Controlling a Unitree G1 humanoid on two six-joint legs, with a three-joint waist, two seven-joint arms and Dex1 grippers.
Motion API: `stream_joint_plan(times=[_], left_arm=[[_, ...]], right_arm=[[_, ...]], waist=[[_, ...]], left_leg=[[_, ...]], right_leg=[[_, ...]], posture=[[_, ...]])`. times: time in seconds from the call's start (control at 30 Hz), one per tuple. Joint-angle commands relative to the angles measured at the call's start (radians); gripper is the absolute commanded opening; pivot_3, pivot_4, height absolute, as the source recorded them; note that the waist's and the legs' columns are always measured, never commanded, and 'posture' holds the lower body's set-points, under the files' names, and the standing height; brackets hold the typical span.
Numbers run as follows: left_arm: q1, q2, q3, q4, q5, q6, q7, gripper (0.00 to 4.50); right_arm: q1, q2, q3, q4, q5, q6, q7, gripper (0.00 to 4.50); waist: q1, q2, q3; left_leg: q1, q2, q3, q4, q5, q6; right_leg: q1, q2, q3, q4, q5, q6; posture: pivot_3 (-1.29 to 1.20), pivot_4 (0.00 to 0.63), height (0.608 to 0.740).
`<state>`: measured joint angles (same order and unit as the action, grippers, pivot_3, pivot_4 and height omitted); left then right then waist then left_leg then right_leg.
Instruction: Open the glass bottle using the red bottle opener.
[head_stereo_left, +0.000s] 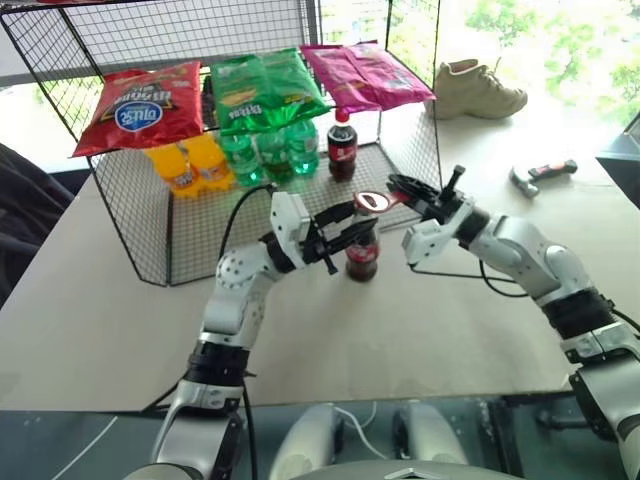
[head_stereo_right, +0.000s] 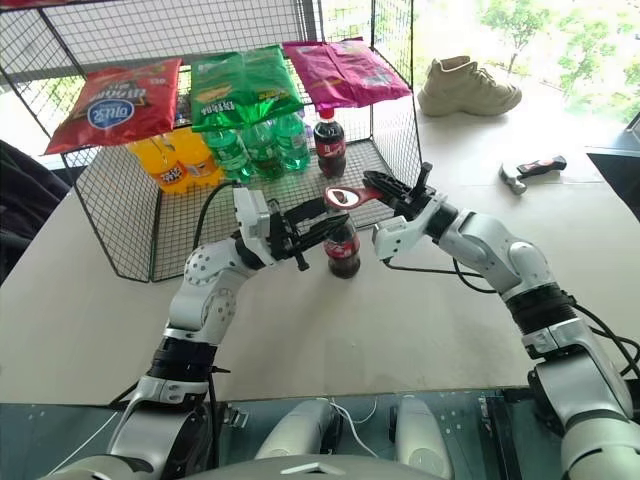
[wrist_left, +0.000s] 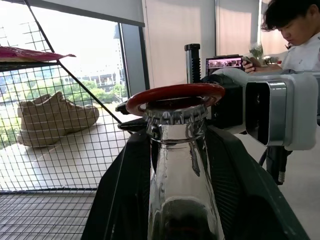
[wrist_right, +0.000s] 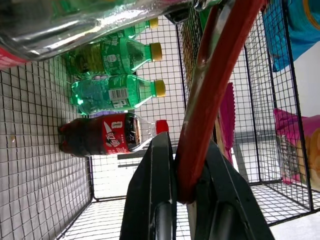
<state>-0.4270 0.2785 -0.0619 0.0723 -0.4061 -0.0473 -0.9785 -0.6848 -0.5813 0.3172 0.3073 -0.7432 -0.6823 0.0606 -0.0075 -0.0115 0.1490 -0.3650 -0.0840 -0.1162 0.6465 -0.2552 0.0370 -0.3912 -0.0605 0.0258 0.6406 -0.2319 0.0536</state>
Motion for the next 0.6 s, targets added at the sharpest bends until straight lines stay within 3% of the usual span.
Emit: stream_joint_plan(times=[0.03,0.6], left_arm=[[0.012,0.009,-0.034,0.065,0.06,0.026,0.019,1.31],[0.008,0.002,-0.045,0.082,0.058,0.019,0.023,1.31]], right_arm=[[-0.076,-0.023,-0.033,-0.049,-0.013,-0.032,-0.044,0.0],[-0.103,-0.07,-0.048,0.008,-0.05,-0.046,-0.104,0.0]], waist=[[0.001,0.0,0.001],[0.022,0.0,0.003]], left_leg=[[0.0,0.0,0.0,0.0,0.0,0.0],[-0.006,-0.001,-0.001,-0.003,0.003,-0.005]], right_leg=[[0.0,0.0,0.0,0.0,0.0,0.0],[-0.004,-0.001,-0.001,-0.004,0.001,0.002]], posture=[[0.0,0.15,0.74],[0.0,0.15,0.74]])
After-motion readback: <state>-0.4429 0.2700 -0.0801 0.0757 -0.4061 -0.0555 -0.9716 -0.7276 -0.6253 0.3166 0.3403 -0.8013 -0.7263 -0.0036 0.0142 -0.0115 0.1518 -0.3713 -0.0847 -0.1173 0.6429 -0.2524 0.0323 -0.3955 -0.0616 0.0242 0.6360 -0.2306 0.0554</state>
